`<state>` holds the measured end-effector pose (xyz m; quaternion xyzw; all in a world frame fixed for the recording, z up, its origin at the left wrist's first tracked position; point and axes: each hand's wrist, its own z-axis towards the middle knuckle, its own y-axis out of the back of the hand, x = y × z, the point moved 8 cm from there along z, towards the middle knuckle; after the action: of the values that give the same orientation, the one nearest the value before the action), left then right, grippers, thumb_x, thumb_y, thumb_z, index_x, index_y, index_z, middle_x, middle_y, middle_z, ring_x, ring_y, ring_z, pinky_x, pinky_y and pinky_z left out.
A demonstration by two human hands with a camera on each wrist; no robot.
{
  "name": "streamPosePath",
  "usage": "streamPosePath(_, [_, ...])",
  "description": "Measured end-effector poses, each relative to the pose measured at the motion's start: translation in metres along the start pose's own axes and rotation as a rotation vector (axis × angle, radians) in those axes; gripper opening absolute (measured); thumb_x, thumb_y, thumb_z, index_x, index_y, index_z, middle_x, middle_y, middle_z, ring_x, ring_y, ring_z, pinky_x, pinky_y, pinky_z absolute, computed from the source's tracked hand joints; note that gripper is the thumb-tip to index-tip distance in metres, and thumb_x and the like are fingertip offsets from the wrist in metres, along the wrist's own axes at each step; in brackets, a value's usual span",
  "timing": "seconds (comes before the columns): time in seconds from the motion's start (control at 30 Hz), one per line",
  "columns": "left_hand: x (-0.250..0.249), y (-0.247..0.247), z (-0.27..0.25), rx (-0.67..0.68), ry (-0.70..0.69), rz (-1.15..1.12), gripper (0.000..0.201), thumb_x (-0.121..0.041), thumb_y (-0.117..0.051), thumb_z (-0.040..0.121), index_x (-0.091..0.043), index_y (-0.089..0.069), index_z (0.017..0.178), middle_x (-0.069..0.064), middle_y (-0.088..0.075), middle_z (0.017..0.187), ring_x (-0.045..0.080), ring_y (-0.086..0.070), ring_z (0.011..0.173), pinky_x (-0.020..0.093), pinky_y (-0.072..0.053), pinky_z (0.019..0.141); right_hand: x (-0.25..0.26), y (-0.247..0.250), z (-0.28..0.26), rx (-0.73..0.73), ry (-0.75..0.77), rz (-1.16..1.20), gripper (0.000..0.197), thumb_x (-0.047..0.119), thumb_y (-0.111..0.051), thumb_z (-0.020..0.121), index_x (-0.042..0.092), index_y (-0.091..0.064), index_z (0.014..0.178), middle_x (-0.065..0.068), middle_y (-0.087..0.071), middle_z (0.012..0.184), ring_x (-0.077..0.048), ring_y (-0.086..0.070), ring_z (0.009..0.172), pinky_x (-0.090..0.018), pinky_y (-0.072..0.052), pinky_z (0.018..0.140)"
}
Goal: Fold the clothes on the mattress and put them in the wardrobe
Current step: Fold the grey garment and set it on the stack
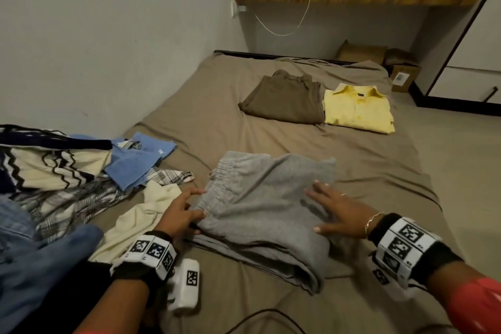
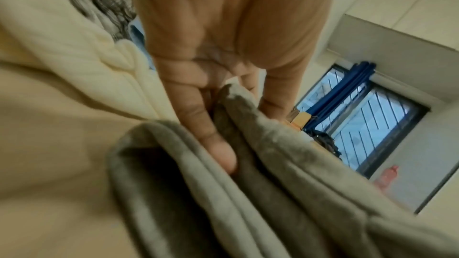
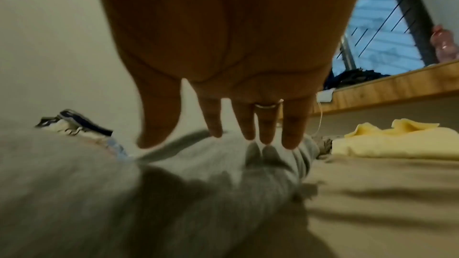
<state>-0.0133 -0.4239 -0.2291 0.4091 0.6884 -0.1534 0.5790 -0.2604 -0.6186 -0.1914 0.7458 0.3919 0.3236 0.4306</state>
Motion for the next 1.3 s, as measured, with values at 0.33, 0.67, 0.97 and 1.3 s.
streamPosePath(0.33, [-0.072, -0.044, 0.01, 0.013, -0.532, 0.977, 0.07, -0.053, -0.03, 0.075, -0.017, -0.051, 0.131, 0.014, -0.047, 0.136, 0.035, -0.038, 0.128, 0.041, -0.029, 0.107, 0.018, -0.01, 0.009, -0.097, 0.081, 0.082, 0.143, 0.087, 0.033, 0.032, 0.022, -0.029, 0.144, -0.001, -0.012, 0.156, -0.018, -0.011, 0.144, -0.036, -0.015, 0.116])
streamPosePath(0.67, [-0.028, -0.101, 0.067, 0.577, -0.174, 1.376, 0.115, -0.082, -0.049, 0.063, -0.032, 0.012, 0.147, -0.008, 0.023, 0.154, 0.022, 0.021, 0.142, 0.063, -0.004, 0.111, 0.065, -0.078, 0.003, -0.024, 0.249, -0.199, 0.102, 0.094, -0.016, 0.053, 0.046, 0.045, 0.119, -0.012, 0.022, 0.147, -0.039, 0.014, 0.135, -0.059, 0.004, 0.105])
streamPosePath(0.97, [-0.043, -0.102, 0.037, 0.406, -0.198, 1.332, 0.119, -0.089, -0.03, 0.055, -0.025, 0.006, 0.149, 0.001, 0.016, 0.156, 0.022, 0.012, 0.144, 0.056, -0.003, 0.113, -0.034, 0.026, 0.01, -0.57, -0.191, 0.47, 0.035, 0.018, -0.049, 0.093, 0.014, -0.051, 0.128, -0.012, -0.051, 0.128, -0.031, -0.051, 0.114, -0.034, -0.04, 0.094])
streamPosePath(1.3, [-0.013, -0.072, 0.043, 0.35, -0.072, 1.26, 0.165, -0.102, -0.005, 0.002, -0.023, 0.022, 0.145, -0.003, 0.027, 0.153, 0.025, 0.018, 0.143, 0.06, 0.001, 0.11, -0.08, 0.041, 0.07, -0.551, 0.034, 0.894, 0.017, -0.001, -0.056, 0.087, 0.014, -0.054, 0.08, -0.001, -0.056, 0.084, -0.013, -0.053, 0.081, -0.021, -0.039, 0.069])
